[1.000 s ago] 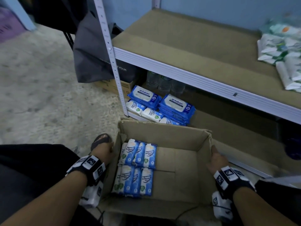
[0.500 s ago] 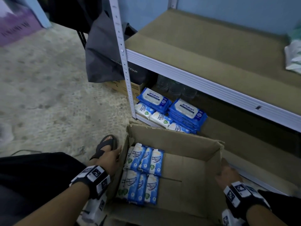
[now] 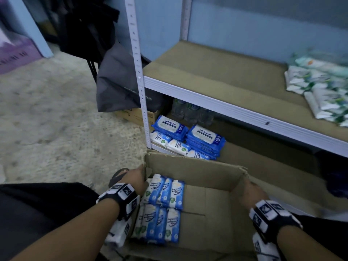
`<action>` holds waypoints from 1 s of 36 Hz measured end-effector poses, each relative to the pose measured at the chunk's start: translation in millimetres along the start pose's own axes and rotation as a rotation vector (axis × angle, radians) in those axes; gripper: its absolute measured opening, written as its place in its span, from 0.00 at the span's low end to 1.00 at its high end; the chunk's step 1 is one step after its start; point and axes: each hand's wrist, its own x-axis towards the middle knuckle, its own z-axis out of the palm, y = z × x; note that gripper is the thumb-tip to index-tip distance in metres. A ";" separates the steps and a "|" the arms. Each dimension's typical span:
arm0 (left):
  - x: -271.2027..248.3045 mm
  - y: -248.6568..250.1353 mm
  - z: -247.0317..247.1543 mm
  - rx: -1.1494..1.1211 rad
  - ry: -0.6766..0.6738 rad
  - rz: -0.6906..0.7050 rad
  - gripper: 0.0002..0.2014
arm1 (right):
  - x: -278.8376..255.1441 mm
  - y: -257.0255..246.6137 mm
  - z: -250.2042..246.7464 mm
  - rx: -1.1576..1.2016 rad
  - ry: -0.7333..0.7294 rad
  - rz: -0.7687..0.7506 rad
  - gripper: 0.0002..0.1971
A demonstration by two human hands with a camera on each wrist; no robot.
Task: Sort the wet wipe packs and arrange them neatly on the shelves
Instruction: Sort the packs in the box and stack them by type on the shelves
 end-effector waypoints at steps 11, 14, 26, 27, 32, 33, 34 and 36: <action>-0.4 78.1 -58.0 0.094 0.091 0.228 0.33 | -16.4 -58.3 -58.1 0.045 0.072 -0.217 0.33; 0.3 92.2 -66.9 0.142 0.117 0.280 0.32 | -15.3 -66.5 -68.8 0.057 0.071 -0.243 0.32; 36.9 129.0 -64.3 0.175 0.140 0.333 0.28 | 42.4 -78.1 -60.5 0.090 0.062 -0.310 0.29; 44.1 131.8 -61.5 0.171 0.131 0.332 0.28 | 50.9 -77.2 -58.1 0.096 0.057 -0.298 0.30; 85.9 145.6 -45.7 0.115 0.084 0.332 0.29 | 90.9 -74.0 -52.9 0.158 0.021 -0.218 0.30; 94.5 147.9 -42.8 0.100 0.074 0.325 0.29 | 98.0 -73.7 -52.5 0.161 0.008 -0.211 0.29; 104.0 149.9 -39.6 0.088 0.062 0.314 0.30 | 106.2 -73.1 -50.9 0.160 0.001 -0.217 0.28; 122.5 153.2 -34.5 0.056 0.038 0.290 0.32 | 123.3 -73.8 -47.0 0.148 -0.021 -0.203 0.26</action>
